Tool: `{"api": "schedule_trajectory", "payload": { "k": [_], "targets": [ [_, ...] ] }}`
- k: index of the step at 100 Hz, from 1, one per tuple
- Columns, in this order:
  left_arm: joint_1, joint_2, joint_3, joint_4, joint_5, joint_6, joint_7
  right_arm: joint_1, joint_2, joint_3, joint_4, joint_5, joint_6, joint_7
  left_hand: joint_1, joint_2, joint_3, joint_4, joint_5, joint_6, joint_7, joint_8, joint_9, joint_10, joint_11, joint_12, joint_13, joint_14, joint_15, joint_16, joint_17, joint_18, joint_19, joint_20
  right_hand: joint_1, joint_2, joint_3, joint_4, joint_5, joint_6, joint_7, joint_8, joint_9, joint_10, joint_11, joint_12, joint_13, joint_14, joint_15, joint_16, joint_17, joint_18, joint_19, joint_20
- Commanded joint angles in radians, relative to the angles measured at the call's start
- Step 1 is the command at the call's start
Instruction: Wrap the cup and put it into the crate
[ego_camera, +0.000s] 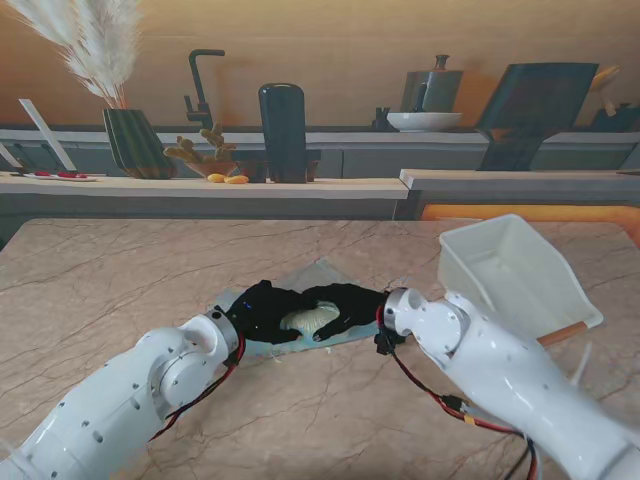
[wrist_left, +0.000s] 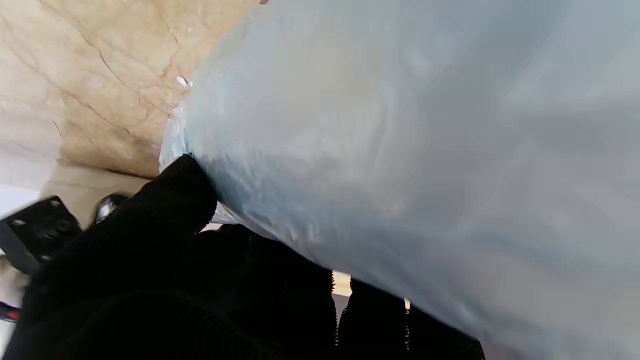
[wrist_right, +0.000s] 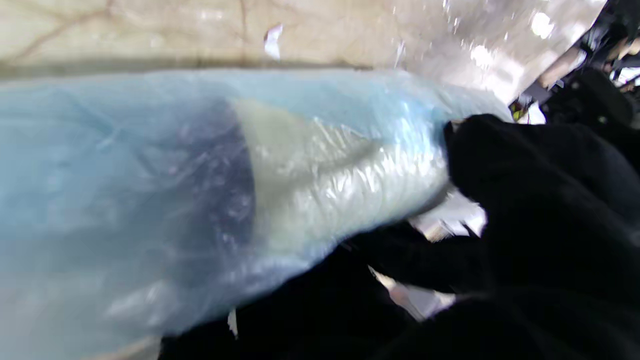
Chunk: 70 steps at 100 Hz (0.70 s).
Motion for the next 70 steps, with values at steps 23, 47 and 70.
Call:
{"api": "schedule_trajectory", "payload": {
  "k": [23, 47, 70],
  "targets": [
    [-0.078, -0.009, 0.054, 0.181, -0.207, 0.015, -0.151, -0.268, 0.002, 0.222, -0.233, -0.268, -0.067, -0.357, 0.236, 0.001, 0.066, -0.047, 0.145, -0.026, 0.277, 0.075, 0.142, 0.134, 0.064, 0.013, 0.056, -0.019, 0.076, 0.015, -0.006, -0.034, -0.008, -0.002, -0.071, 0.014, -0.029, -0.038, 0.058, -0.294, 0.147, 0.036, -0.004, -0.018, 0.011, -0.007, 0.051, 0.004, 0.003, -0.007, 0.007, 0.026, -0.021, 0.024],
    [-0.154, -0.029, 0.075, 0.254, -0.5, 0.072, -0.306, -0.396, 0.027, 0.252, -0.399, -0.56, 0.099, -0.486, 0.367, 0.078, -0.119, -0.031, 0.221, -0.061, 0.304, 0.081, 0.058, 0.142, 0.006, 0.002, -0.065, 0.012, 0.006, 0.008, -0.103, -0.027, -0.085, -0.029, -0.049, 0.016, -0.012, -0.029, 0.057, -0.223, 0.117, 0.017, 0.008, 0.006, 0.055, 0.003, 0.077, 0.012, 0.053, 0.021, 0.036, 0.032, -0.009, 0.031],
    [-0.213, -0.03, 0.099, 0.301, -0.645, 0.13, -0.435, -0.358, 0.041, 0.139, -0.365, -0.673, 0.276, -0.493, 0.391, 0.099, -0.245, -0.01, 0.274, -0.084, 0.238, 0.079, 0.007, 0.137, -0.042, -0.009, -0.149, 0.023, -0.056, 0.0, -0.158, -0.037, -0.155, -0.059, 0.029, 0.002, 0.033, -0.014, 0.057, -0.192, 0.086, 0.008, -0.012, 0.021, 0.066, 0.003, 0.065, 0.018, 0.062, 0.022, 0.036, 0.033, -0.012, 0.029]
  ]
}}
